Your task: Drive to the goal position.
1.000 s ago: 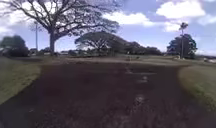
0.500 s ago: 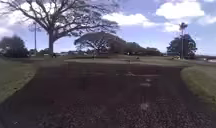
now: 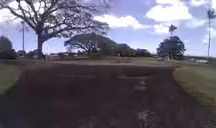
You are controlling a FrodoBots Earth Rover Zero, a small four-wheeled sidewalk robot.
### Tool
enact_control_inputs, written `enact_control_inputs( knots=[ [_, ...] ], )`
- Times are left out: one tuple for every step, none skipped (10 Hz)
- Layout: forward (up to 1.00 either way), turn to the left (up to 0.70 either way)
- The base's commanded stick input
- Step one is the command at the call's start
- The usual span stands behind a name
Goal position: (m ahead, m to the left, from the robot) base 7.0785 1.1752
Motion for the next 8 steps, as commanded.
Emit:
enact_control_inputs(
  knots=[
    [0.5,-0.5],
    [0.5,-0.5],
    [0.5,-0.5],
    [0.5,-0.16],
    [0.5,0.0],
    [0.5,0.0],
    [0.5,0.0],
    [0.5,0.0]
  ],
)
